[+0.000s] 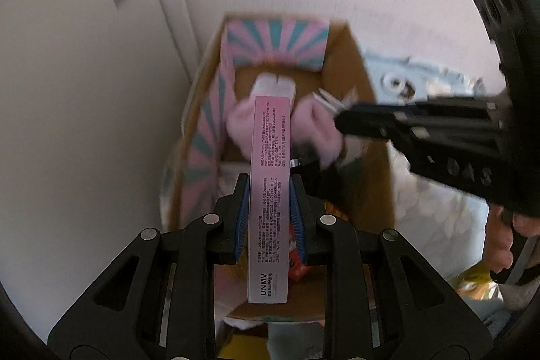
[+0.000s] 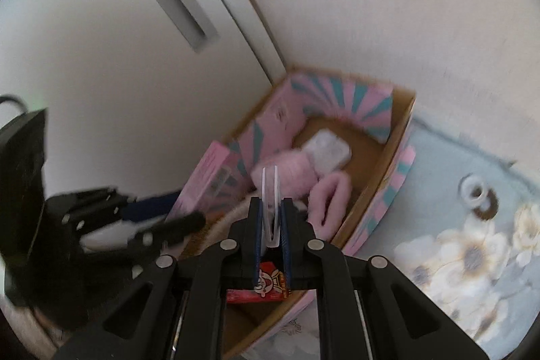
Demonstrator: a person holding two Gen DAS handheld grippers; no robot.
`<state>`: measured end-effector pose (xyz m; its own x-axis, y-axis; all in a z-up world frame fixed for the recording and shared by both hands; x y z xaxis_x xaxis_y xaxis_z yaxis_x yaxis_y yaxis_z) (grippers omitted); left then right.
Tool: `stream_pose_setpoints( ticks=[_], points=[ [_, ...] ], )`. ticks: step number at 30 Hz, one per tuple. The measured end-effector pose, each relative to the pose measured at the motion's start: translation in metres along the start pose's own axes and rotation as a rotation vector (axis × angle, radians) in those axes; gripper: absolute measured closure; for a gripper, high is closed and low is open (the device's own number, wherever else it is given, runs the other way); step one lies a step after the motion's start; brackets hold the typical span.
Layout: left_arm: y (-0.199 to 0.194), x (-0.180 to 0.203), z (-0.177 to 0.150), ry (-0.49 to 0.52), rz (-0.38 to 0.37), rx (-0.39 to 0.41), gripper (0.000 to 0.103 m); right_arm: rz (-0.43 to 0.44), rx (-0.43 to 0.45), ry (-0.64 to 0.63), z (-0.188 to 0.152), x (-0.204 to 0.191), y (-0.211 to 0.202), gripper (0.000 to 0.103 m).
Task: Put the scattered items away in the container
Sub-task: 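Carry the pink tube with the left tool while the right carries the hair pin to the box, then open the left gripper over the box while the right gripper releases the hair pin inside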
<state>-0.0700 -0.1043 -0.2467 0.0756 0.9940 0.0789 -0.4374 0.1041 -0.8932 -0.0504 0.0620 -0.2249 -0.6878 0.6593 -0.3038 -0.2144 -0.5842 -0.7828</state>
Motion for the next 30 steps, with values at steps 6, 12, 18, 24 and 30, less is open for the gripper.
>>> stream_pose_setpoints(
  ticks=[6, 12, 18, 24, 30],
  points=[
    [0.012, 0.002, -0.013, -0.006, -0.018, -0.013, 0.083, -0.049, -0.055, 0.001, -0.005, 0.001, 0.024, 0.093],
    [0.008, 0.004, -0.007, -0.009, -0.041, 0.009, 0.083, -0.079, -0.042, -0.017, 0.003, -0.001, 0.021, 0.093],
    [0.004, 0.007, -0.003, 0.006, -0.037, 0.017, 0.08, -0.085, -0.038, -0.023, 0.007, -0.004, 0.017, 0.093],
    [-0.022, 0.007, 0.01, 0.002, -0.048, 0.125, 0.001, -0.164, -0.049, 0.004, 0.01, 0.005, 0.015, 0.06],
    [-0.025, -0.003, 0.018, -0.026, -0.03, 0.121, 0.001, -0.134, -0.025, 0.021, 0.013, 0.006, 0.007, 0.057]
  ],
)
Point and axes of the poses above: each gripper's, at about its wrist camera, not at the fingertips, and y roughly the way its jaws point, x to its right, z to its top, the point moved 8 cm from there along y, roughly the way its jaws point, and after that the axes turned 8 degrees about -y, right-handed, at the moved point
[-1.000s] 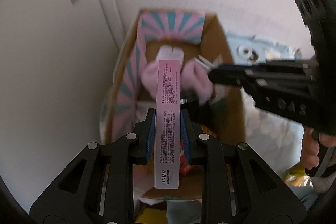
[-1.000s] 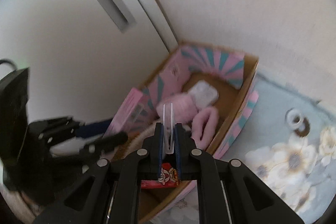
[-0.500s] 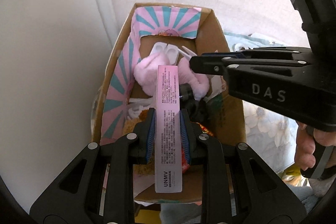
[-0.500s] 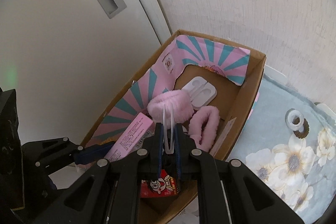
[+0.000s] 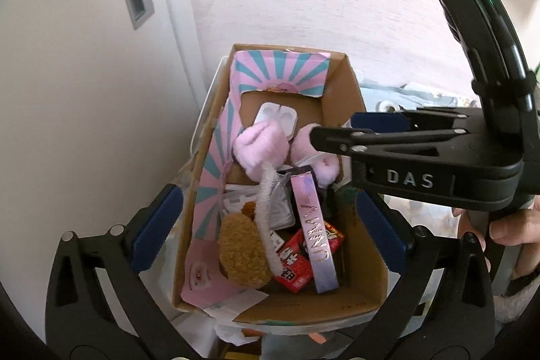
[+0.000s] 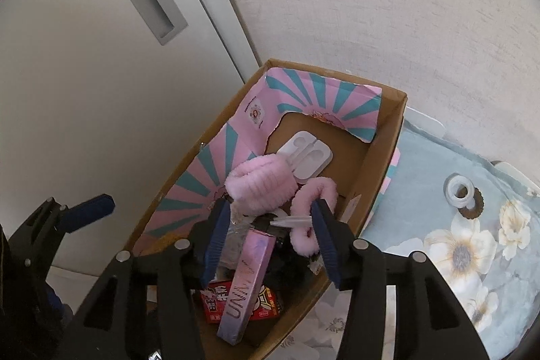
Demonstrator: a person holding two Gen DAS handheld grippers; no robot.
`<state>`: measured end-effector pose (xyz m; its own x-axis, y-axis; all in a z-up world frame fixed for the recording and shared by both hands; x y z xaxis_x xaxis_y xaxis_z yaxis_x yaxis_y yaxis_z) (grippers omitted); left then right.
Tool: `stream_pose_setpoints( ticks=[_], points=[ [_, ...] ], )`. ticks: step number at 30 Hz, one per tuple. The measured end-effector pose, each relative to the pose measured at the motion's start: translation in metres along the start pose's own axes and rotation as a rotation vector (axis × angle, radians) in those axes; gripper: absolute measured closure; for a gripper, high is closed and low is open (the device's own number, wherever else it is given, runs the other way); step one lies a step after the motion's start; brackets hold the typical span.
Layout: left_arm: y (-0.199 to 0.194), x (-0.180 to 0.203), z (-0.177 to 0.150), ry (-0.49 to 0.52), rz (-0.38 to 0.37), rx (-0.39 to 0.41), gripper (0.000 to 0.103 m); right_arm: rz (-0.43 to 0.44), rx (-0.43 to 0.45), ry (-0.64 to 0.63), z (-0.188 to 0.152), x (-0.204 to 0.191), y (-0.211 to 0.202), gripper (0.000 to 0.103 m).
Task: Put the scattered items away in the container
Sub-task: 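Open the left gripper over the box while the right gripper releases the hair pin inside, then withdraw both tools from the box back over the tray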
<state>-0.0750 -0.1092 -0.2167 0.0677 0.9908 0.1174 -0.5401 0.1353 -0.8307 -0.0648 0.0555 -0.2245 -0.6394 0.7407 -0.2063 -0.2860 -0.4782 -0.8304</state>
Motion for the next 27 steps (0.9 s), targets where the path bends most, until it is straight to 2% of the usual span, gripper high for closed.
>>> stream_pose_setpoints(
  ticks=[14, 23, 27],
  points=[
    [-0.003, 0.006, -0.001, -0.005, 0.004, -0.016, 0.001, 0.0, 0.002, 0.037, -0.014, 0.01, -0.013, 0.056],
    [-0.007, 0.027, 0.003, 0.009, -0.023, -0.018, 0.001, -0.022, 0.03, 0.105, -0.03, 0.041, -0.033, 0.056],
    [-0.007, 0.043, 0.009, 0.026, -0.039, -0.014, 0.001, -0.066, 0.036, 0.122, -0.05, 0.068, -0.048, 0.056]
  ],
)
Point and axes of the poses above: each gripper's, at about its wrist camera, not at the fingertips, and y roughly the way its jaws point, x to its right, z to its top, the point moved 8 cm from there along y, roughly the way its jaws point, and after that the axes turned 8 degrees about -y, right-handed, at the moved point
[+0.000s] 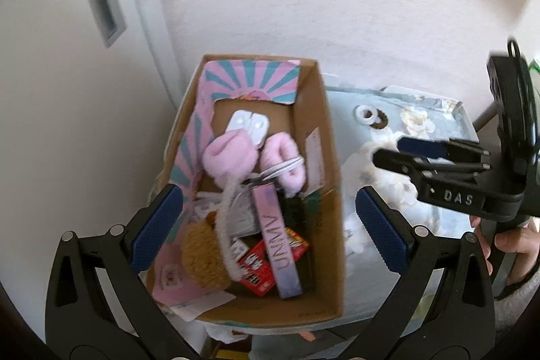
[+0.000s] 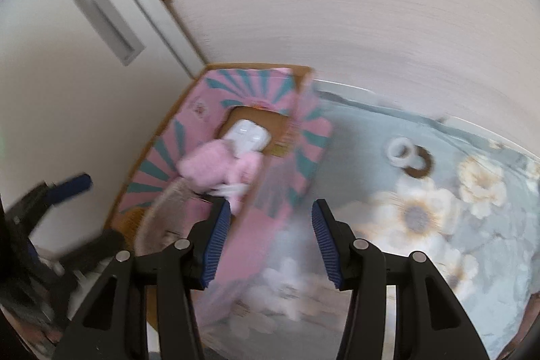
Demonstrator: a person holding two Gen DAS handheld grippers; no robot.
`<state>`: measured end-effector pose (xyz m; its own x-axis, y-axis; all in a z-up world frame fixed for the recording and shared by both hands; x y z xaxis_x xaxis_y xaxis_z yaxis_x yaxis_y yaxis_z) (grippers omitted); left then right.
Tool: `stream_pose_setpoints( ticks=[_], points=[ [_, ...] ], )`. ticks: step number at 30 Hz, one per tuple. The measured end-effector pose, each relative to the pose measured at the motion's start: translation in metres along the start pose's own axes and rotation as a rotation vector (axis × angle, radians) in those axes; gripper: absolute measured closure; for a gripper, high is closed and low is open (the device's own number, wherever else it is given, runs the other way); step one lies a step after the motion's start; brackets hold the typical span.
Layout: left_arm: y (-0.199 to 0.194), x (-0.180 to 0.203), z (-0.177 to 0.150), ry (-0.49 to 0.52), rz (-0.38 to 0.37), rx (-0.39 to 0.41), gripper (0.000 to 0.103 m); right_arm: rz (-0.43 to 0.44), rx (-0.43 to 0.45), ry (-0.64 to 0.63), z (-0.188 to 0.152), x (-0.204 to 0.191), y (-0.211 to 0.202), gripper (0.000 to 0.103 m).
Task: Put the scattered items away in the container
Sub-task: 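Withdraw both tools from the box back over the tray, then grasp the white tape roll with the left gripper while the right grasps the brown hair tie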
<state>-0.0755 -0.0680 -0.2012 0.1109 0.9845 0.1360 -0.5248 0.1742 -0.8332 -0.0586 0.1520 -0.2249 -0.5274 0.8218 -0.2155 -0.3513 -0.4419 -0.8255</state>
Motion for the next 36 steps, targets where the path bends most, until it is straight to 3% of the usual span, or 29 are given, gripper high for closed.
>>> stream_pose_setpoints(
  ticks=[10, 17, 22, 28, 36],
  points=[
    [0.019, 0.074, 0.02, 0.091, -0.074, -0.017, 0.001, -0.087, 0.027, 0.078, -0.041, 0.085, -0.039, 0.056],
    [0.055, 0.136, 0.033, 0.17, -0.104, -0.067, 0.001, -0.1, 0.041, 0.083, -0.046, 0.127, -0.05, 0.056],
    [0.108, 0.166, 0.043, 0.156, -0.108, -0.146, 0.001, -0.058, 0.014, -0.025, -0.046, 0.143, -0.036, 0.056],
    [0.181, 0.173, 0.048, 0.125, -0.047, -0.212, 0.001, 0.016, -0.003, -0.123, -0.043, 0.158, 0.002, 0.056],
    [0.224, 0.171, 0.057, 0.069, -0.027, -0.196, 0.001, 0.071, 0.008, -0.191, -0.026, 0.164, 0.044, 0.056]
  ],
)
Point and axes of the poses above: each gripper's, at about its wrist camera, not at the fingertips, and y roughly the way its jaws point, x to its right, z to its top, the point moved 8 cm from there along y, roughly the way its jaws point, and after that the axes turned 8 degrees about -y, right-handed, at the moved point
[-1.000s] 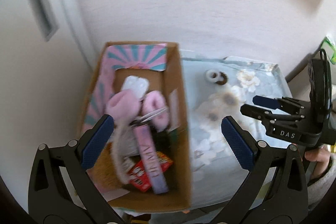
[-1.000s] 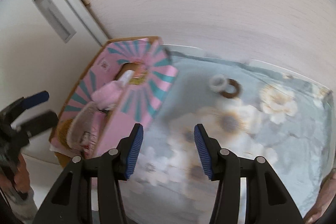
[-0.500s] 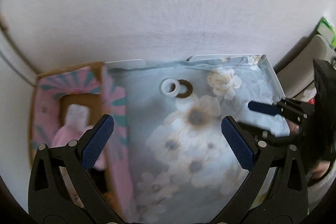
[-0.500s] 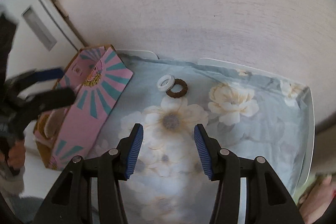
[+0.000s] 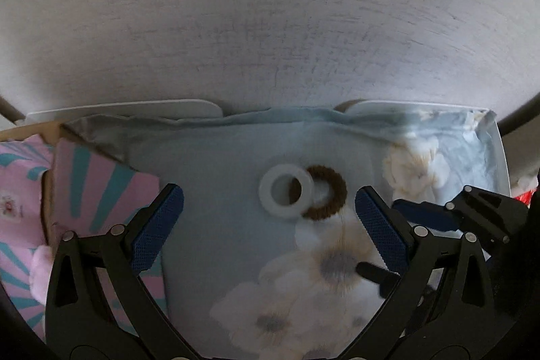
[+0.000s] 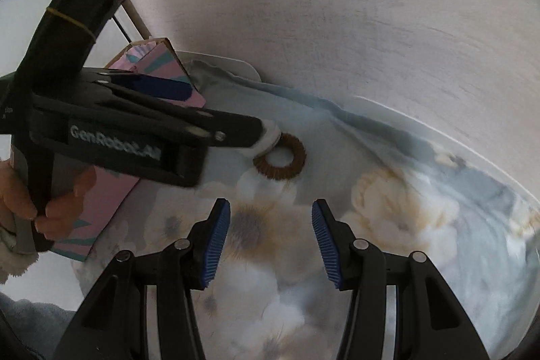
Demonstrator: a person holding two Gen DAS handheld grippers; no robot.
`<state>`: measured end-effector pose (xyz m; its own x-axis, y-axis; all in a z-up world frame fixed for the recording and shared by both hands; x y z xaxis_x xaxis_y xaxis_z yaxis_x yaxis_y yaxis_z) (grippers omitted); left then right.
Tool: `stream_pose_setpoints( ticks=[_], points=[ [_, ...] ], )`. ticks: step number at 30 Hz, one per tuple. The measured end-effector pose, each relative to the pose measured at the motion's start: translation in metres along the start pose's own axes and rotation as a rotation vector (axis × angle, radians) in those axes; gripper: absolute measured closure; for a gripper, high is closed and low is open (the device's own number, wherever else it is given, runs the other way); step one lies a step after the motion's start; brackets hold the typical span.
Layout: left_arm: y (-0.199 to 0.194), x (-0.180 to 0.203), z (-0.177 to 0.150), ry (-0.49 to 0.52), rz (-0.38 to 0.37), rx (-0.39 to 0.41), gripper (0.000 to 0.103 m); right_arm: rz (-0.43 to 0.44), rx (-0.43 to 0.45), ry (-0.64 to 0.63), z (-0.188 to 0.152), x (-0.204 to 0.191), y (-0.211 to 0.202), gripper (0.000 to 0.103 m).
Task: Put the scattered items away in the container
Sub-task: 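Grasp the white tape roll with the left gripper while the right grasps the brown hair tie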
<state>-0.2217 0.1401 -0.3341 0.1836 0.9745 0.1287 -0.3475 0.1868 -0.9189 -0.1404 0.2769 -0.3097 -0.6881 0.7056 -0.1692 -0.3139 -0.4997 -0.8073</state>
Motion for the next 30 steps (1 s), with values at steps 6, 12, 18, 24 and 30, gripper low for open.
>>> stream_pose_setpoints(
  ticks=[6, 12, 18, 24, 30],
  points=[
    [0.017, -0.01, 0.001, -0.047, -0.023, -0.009, 0.008, 0.038, 0.014, -0.027, 0.011, -0.002, 0.015, 0.056],
    [0.029, -0.021, -0.002, -0.08, -0.036, -0.028, 0.017, 0.03, 0.006, -0.069, 0.017, -0.005, 0.032, 0.056],
    [0.038, -0.028, -0.005, -0.084, -0.043, -0.039, 0.029, 0.015, 0.005, -0.077, 0.021, -0.004, 0.044, 0.056],
    [0.037, -0.033, -0.006, -0.102, -0.08, -0.04, 0.049, 0.022, 0.012, -0.063, 0.025, 0.003, 0.044, 0.06],
    [0.036, -0.037, -0.005, -0.114, -0.109, -0.037, 0.063, 0.015, 0.018, -0.069, 0.025, 0.006, 0.043, 0.085]
  ],
)
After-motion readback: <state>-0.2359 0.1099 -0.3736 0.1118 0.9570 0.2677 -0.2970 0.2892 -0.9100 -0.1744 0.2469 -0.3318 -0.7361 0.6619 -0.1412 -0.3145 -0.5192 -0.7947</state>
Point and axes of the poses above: each gripper's, at about its wrist camera, not at the fingertips, and y roughly the way its jaws point, x to its right, z to its top, the point moved 8 cm from there along y, roughly the way its jaws point, and after that the axes turned 8 degrees about -y, right-handed, at the moved point
